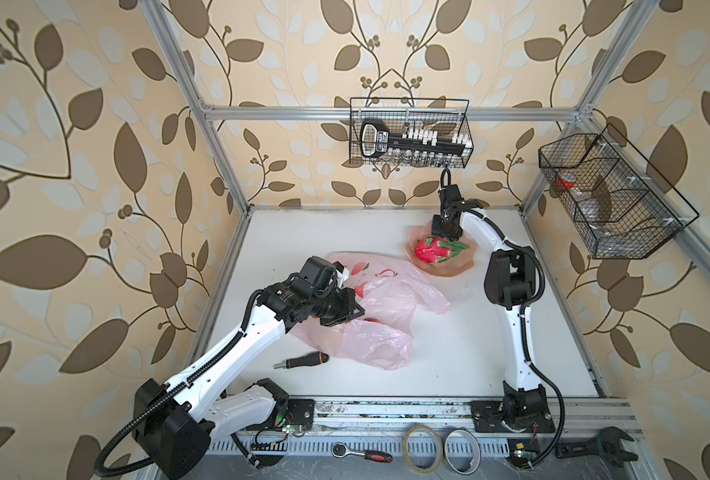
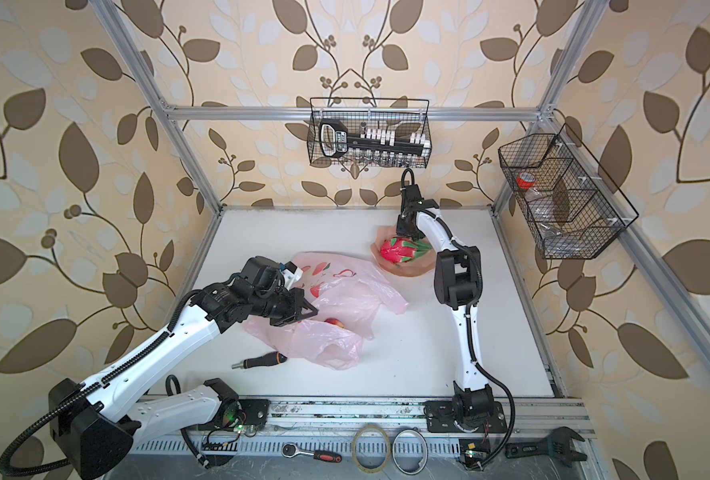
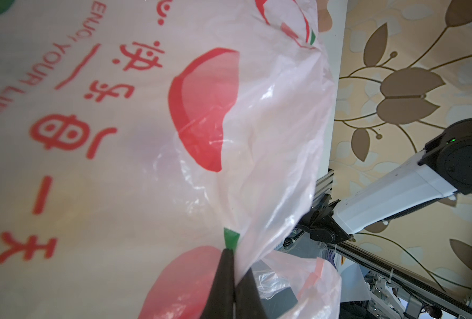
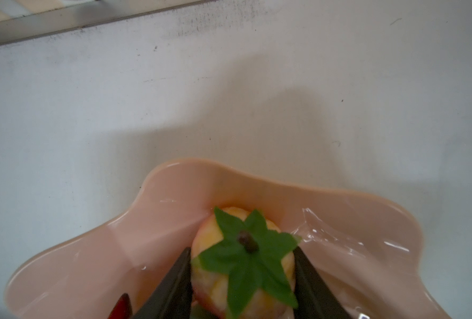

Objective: Place the fruits into the plastic bag
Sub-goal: 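Close the right gripper on the strawberry and lift it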

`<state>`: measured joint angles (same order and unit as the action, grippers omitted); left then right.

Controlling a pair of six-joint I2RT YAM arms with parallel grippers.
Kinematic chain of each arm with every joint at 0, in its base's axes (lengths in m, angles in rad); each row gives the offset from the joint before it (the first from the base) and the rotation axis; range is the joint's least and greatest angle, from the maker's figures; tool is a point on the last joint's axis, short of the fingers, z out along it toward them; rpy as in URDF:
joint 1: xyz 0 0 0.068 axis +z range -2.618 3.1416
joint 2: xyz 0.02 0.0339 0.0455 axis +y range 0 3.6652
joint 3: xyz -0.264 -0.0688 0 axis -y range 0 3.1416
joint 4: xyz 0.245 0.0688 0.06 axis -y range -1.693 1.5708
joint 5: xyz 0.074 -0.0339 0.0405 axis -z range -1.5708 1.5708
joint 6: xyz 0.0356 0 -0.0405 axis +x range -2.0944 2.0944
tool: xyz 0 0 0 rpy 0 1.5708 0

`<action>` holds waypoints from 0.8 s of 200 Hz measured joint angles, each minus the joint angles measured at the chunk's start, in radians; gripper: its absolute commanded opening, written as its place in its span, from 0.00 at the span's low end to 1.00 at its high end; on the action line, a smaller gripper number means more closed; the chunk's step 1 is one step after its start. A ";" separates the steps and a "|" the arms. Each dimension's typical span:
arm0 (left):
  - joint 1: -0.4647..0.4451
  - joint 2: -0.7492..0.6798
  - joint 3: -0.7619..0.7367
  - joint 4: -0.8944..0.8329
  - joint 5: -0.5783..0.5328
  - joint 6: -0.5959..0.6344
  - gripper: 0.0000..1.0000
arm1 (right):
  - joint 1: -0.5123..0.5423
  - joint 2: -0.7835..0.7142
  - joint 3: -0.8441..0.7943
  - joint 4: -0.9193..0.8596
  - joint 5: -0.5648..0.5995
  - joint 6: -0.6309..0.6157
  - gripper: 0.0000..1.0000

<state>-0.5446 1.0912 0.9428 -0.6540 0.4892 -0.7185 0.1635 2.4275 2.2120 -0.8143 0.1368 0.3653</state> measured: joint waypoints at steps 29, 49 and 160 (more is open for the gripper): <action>0.000 0.000 0.000 0.000 0.000 0.000 0.00 | -0.001 -0.032 -0.041 0.016 0.014 0.000 0.37; 0.000 0.000 0.000 0.000 0.000 0.000 0.00 | -0.002 -0.061 -0.063 0.019 0.018 0.000 0.34; 0.000 0.000 0.000 -0.006 0.000 0.001 0.00 | -0.015 -0.317 -0.296 0.138 0.012 0.035 0.33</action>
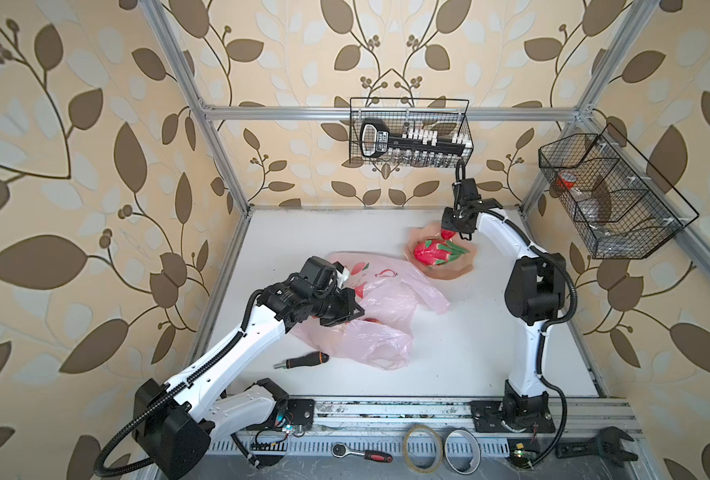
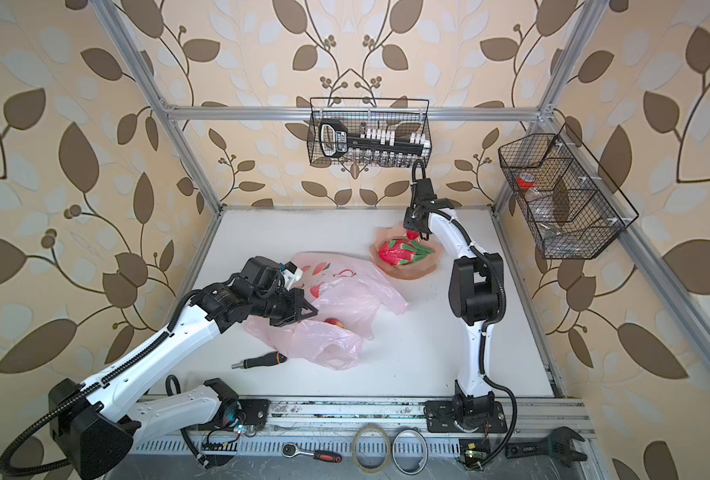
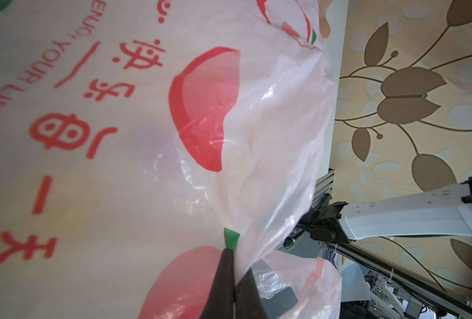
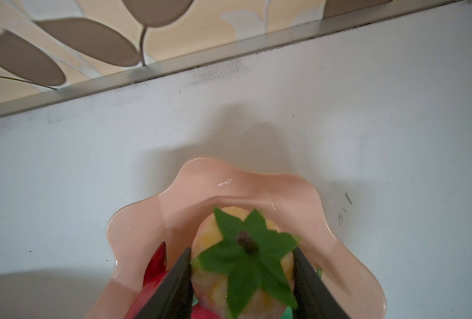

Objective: Place the fruits into the plastic bag
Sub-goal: 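Close the right gripper on the strawberry and lift it, then carry the strawberry with the right gripper toward the bag mouth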

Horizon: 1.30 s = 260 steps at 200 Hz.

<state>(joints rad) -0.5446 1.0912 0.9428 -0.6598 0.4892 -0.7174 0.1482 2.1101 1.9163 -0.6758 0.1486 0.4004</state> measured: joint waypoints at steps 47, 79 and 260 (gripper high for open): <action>0.000 0.000 0.000 -0.003 0.000 0.000 0.00 | -0.021 -0.089 -0.096 0.047 -0.007 0.023 0.32; 0.000 0.000 0.000 -0.003 0.000 0.001 0.00 | -0.037 -0.143 -0.150 0.072 -0.024 0.035 0.32; 0.000 0.032 0.030 -0.007 0.000 0.013 0.00 | -0.227 -0.730 -0.946 0.464 -0.488 0.431 0.28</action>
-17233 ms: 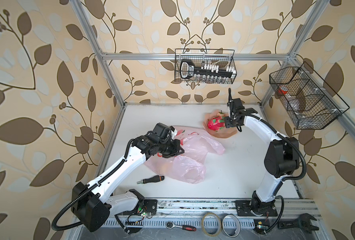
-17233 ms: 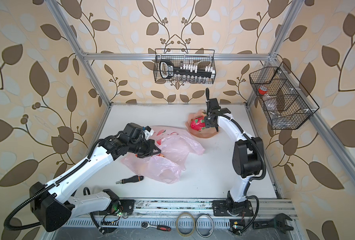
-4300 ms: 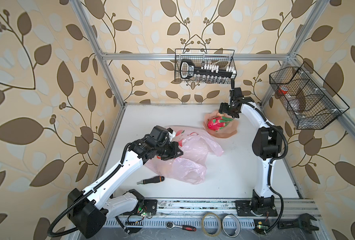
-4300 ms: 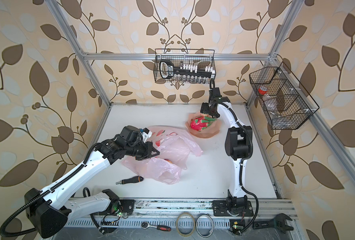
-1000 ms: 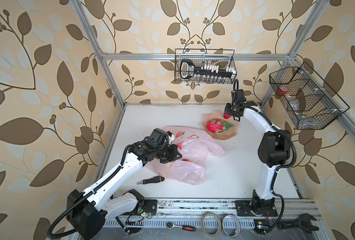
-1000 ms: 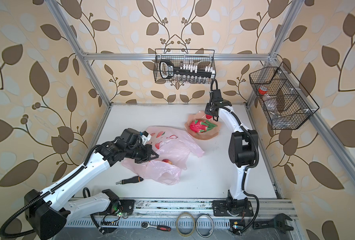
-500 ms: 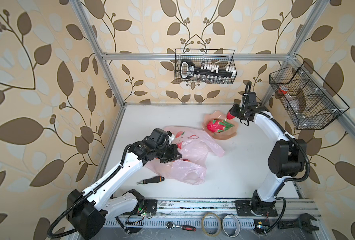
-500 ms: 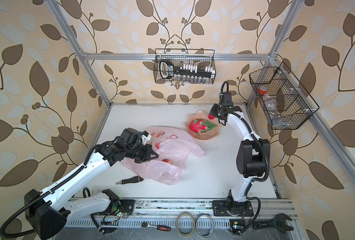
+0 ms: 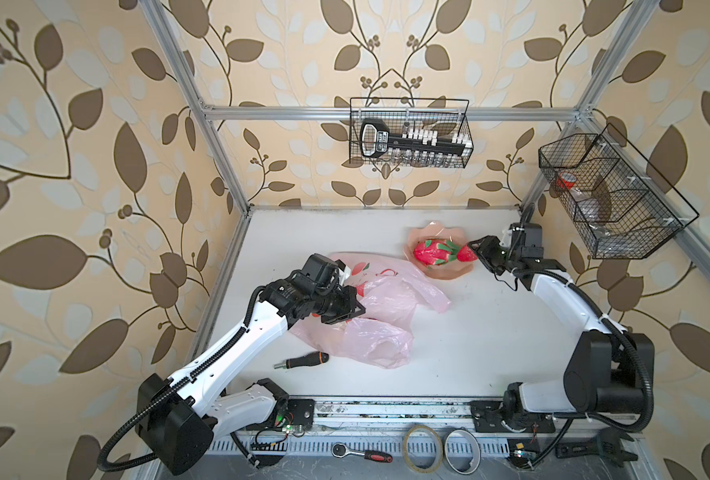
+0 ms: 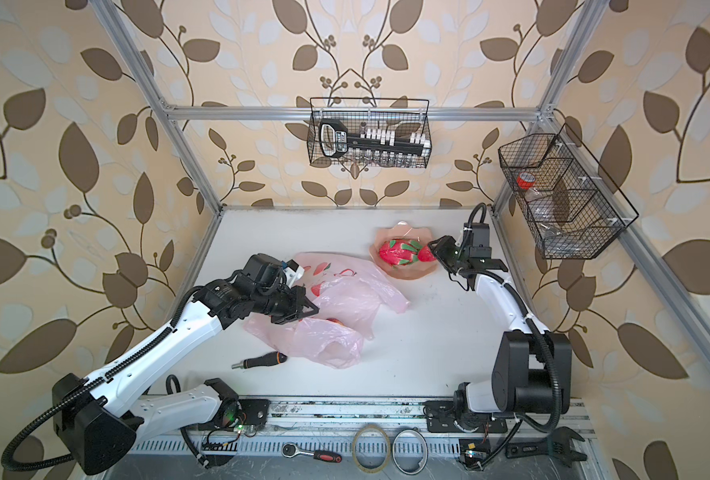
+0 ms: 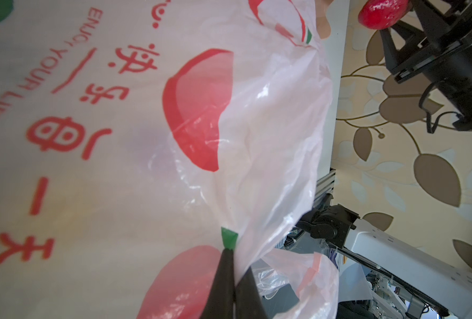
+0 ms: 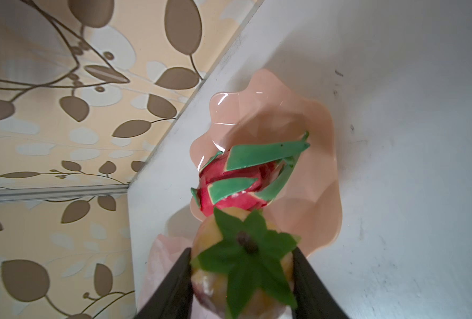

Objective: Place the fruits into the plastic bag
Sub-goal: 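Carry the strawberry with the right gripper toward the bag mouth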

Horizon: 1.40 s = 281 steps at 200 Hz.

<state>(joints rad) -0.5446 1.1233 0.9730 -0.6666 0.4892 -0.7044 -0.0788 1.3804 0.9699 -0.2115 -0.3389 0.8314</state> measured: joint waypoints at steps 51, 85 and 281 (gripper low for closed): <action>0.000 0.017 0.003 0.004 0.000 0.008 0.00 | -0.055 -0.188 -0.187 0.080 -0.121 0.092 0.27; 0.000 0.026 0.019 0.006 0.001 0.018 0.00 | -0.095 -0.305 -0.304 0.089 -0.179 0.126 0.28; 0.000 0.050 0.047 0.009 0.001 0.025 0.00 | -0.129 -0.960 -0.813 -0.191 -0.369 0.253 0.25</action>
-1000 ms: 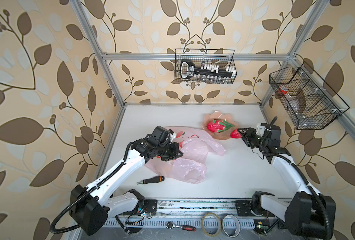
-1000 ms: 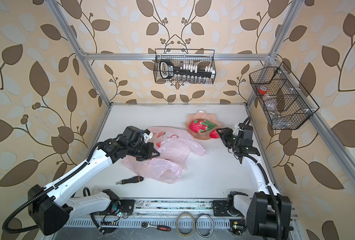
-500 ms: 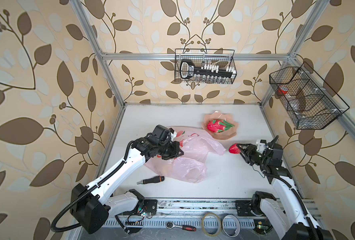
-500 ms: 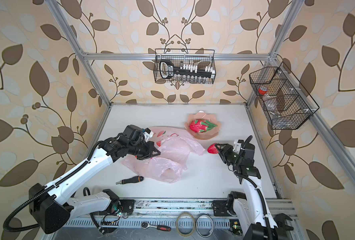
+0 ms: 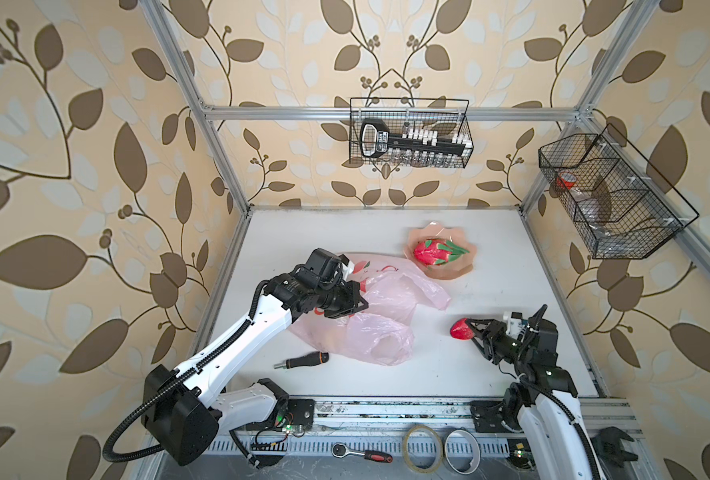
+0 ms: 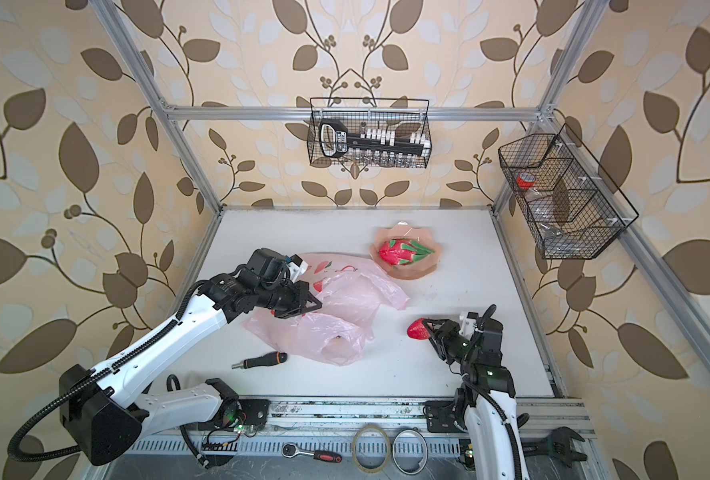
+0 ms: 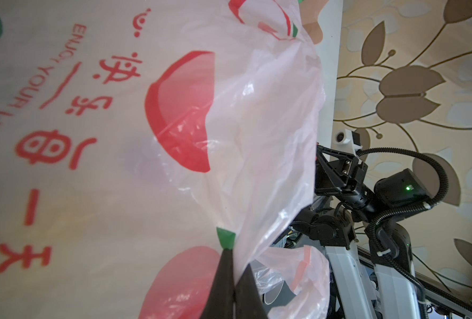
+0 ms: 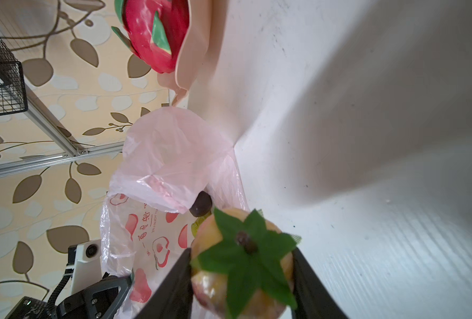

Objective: Place the fruits into the plastic bag
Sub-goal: 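Carry the strawberry with the right gripper toward the bag mouth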

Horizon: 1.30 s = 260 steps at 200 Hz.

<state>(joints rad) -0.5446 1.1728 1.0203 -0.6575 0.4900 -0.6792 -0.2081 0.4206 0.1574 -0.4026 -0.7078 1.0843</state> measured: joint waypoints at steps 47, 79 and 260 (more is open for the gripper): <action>0.000 0.003 0.002 0.000 0.001 0.000 0.00 | 0.002 -0.034 -0.023 -0.002 -0.016 0.042 0.24; 0.000 0.014 0.012 0.000 0.001 0.000 0.00 | 0.057 -0.034 -0.036 0.055 -0.014 0.093 0.24; 0.000 0.027 0.019 0.006 0.010 0.000 0.00 | 0.763 0.528 -0.086 0.897 0.444 0.484 0.22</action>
<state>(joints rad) -0.5446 1.2003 1.0393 -0.6510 0.5003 -0.6792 0.5549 0.9485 0.0711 0.4946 -0.2638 1.5688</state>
